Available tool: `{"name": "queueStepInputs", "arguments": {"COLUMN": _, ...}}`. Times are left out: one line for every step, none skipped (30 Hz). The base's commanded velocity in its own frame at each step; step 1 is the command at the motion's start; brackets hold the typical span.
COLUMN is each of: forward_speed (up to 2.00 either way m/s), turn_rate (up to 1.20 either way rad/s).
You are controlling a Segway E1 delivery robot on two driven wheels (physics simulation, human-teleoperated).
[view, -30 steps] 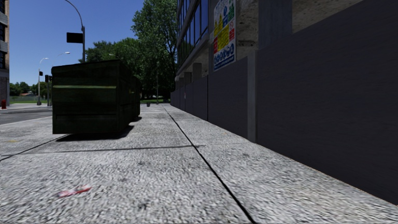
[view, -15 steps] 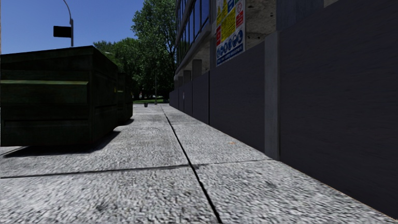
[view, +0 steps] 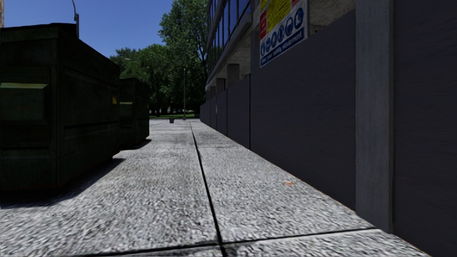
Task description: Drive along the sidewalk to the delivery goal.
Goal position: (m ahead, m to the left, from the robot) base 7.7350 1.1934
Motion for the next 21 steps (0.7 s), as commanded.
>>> {"name": "queueStepInputs", "arguments": {"forward_speed": 2.00, "turn_rate": 0.76}}
{"name": "queueStepInputs", "arguments": {"forward_speed": 2.00, "turn_rate": 0.26}}
{"name": "queueStepInputs", "arguments": {"forward_speed": 2.00, "turn_rate": 0.26}}
{"name": "queueStepInputs", "arguments": {"forward_speed": 2.00, "turn_rate": 0.08}}
{"name": "queueStepInputs", "arguments": {"forward_speed": 2.00, "turn_rate": 0.02}}
{"name": "queueStepInputs", "arguments": {"forward_speed": 2.00, "turn_rate": 0.00}}
{"name": "queueStepInputs", "arguments": {"forward_speed": 2.00, "turn_rate": 0.00}}
{"name": "queueStepInputs", "arguments": {"forward_speed": 2.00, "turn_rate": 0.00}}
{"name": "queueStepInputs", "arguments": {"forward_speed": 2.00, "turn_rate": 0.00}}
{"name": "queueStepInputs", "arguments": {"forward_speed": 2.00, "turn_rate": 0.00}}
{"name": "queueStepInputs", "arguments": {"forward_speed": 2.00, "turn_rate": 0.00}}
{"name": "queueStepInputs", "arguments": {"forward_speed": 2.00, "turn_rate": 0.00}}
{"name": "queueStepInputs", "arguments": {"forward_speed": 2.00, "turn_rate": 0.00}}
{"name": "queueStepInputs", "arguments": {"forward_speed": 2.00, "turn_rate": 0.00}}
{"name": "queueStepInputs", "arguments": {"forward_speed": 2.00, "turn_rate": 0.00}}
{"name": "queueStepInputs", "arguments": {"forward_speed": 2.00, "turn_rate": 0.00}}
{"name": "queueStepInputs", "arguments": {"forward_speed": 2.00, "turn_rate": 0.00}}
{"name": "queueStepInputs", "arguments": {"forward_speed": 2.00, "turn_rate": 0.00}}
{"name": "queueStepInputs", "arguments": {"forward_speed": 2.00, "turn_rate": 0.00}}
{"name": "queueStepInputs", "arguments": {"forward_speed": 2.00, "turn_rate": 0.00}}
{"name": "queueStepInputs", "arguments": {"forward_speed": 2.00, "turn_rate": 0.02}}
